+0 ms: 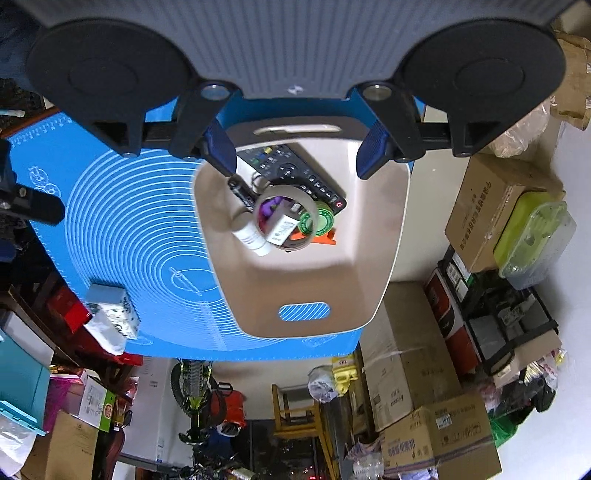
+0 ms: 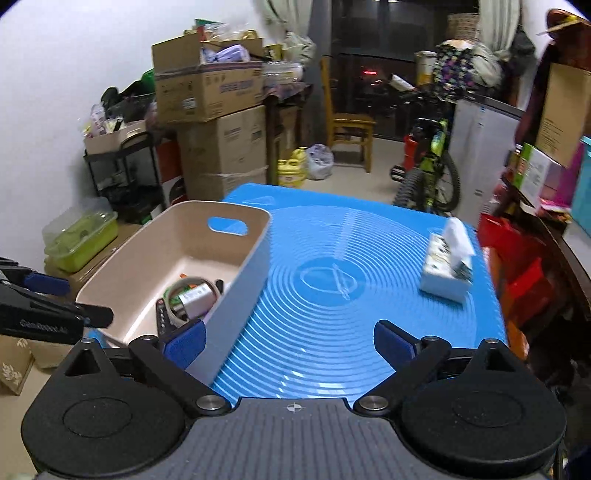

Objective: Organize rigid objects

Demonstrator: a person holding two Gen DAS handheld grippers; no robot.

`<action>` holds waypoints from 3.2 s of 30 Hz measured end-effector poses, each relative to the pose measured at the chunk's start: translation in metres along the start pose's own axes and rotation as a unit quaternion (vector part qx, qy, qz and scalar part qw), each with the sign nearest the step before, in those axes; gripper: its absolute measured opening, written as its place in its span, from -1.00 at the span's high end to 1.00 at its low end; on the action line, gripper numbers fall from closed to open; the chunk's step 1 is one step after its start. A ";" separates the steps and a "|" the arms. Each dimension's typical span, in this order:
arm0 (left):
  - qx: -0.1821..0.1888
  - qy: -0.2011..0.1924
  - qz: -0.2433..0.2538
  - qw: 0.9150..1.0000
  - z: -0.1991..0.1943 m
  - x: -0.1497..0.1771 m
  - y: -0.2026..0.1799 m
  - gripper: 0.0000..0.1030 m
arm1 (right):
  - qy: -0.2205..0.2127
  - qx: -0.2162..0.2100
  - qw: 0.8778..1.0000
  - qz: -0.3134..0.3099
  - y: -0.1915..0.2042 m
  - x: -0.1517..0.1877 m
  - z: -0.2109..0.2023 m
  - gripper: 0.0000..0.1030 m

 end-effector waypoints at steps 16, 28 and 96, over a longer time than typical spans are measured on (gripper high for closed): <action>0.002 -0.026 -0.007 1.000 -0.050 0.044 -0.033 -0.40 | -0.026 0.017 0.999 0.033 -0.018 0.047 -0.065 -0.89; 0.006 -0.041 -0.013 0.999 -0.069 0.066 -0.037 -0.40 | -0.036 0.015 0.999 0.037 -0.003 0.070 -0.094 -0.89; 0.007 -0.055 -0.014 0.998 -0.091 0.076 -0.028 -0.39 | -0.034 0.013 0.998 0.044 -0.002 0.085 -0.120 -0.89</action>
Point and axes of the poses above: each gripper's, at about its wrist camera, not at the fingertips, and z roughly the way its jaws point, y to its left, x to its underside, the point moved 2 cm from there along z, roughly the way its jaws point, and after that the axes turned 4 degrees about z, right-handed, at the moved point
